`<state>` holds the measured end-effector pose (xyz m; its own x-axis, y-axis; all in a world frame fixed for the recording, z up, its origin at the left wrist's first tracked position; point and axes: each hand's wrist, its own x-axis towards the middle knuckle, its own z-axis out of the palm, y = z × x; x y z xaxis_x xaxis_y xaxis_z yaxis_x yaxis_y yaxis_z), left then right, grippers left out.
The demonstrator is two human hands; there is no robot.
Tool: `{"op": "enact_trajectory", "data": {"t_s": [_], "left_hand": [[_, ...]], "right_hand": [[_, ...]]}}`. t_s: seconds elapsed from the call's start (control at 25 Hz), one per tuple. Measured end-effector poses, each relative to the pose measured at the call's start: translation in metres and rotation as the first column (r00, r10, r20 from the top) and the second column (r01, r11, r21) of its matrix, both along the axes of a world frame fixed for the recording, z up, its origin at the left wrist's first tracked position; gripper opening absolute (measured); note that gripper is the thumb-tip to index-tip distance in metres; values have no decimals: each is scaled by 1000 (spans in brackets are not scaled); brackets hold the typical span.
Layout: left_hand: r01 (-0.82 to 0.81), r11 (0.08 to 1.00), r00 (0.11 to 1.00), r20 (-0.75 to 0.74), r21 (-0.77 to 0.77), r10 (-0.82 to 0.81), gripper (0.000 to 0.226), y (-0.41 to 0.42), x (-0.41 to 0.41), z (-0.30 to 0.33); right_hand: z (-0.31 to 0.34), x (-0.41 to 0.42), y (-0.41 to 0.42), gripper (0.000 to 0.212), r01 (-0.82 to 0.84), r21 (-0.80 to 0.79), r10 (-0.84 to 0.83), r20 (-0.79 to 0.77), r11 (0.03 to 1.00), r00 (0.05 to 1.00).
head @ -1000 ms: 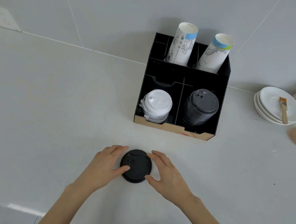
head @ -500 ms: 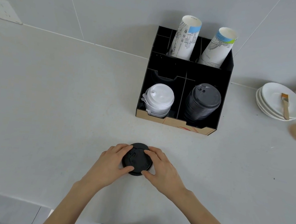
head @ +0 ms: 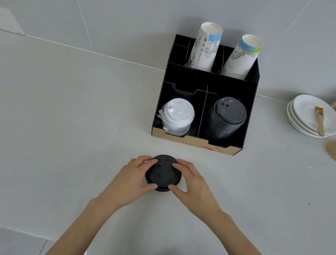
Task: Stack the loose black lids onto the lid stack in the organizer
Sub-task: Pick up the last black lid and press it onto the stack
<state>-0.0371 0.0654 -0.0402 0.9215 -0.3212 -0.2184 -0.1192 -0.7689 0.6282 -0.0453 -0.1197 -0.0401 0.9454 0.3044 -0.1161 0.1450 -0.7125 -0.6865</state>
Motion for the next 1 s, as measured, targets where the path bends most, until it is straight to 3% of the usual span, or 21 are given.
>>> {"op": "enact_trajectory", "data": {"t_s": [0.4, 1.0], "left_hand": [[-15, 999, 977, 212, -33, 22, 58, -43, 36, 33], [50, 997, 960, 277, -50, -34, 60, -113, 103, 64]], "right_hand": [[30, 23, -29, 43, 166, 107, -181, 148, 980, 972], [54, 71, -83, 42, 344, 171, -374, 202, 923, 905]]}}
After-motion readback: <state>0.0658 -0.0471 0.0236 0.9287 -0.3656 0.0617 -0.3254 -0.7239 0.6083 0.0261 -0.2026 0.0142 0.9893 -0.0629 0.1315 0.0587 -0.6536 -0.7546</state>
